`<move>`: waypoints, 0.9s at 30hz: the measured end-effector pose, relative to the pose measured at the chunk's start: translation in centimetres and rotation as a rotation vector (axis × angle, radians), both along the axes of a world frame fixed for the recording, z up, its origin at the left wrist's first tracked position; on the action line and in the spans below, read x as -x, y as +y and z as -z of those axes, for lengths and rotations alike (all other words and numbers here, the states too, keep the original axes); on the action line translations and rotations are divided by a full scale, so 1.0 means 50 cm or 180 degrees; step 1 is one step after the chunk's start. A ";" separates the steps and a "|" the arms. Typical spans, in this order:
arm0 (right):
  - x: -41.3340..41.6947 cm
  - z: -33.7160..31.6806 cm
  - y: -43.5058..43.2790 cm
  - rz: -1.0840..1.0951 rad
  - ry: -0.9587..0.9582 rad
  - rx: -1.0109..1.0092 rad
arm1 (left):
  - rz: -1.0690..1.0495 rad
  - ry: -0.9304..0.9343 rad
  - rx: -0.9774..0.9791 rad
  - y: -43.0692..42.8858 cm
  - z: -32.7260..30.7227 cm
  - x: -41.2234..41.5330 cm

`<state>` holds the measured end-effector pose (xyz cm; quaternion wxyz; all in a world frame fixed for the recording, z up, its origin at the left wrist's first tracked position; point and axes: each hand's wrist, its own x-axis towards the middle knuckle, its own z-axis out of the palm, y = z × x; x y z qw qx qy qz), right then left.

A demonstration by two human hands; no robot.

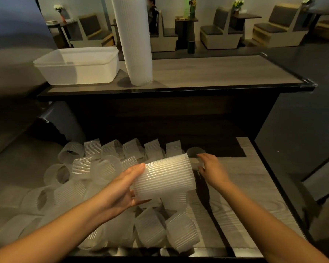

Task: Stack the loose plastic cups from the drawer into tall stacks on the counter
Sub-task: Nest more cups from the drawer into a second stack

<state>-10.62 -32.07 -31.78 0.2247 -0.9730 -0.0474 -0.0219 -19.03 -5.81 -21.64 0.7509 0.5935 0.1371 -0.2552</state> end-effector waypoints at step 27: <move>0.072 -0.047 0.010 0.0773 -0.0185 -0.2663 | -0.0282 0.0127 0.0205 0.057 -0.001 0.015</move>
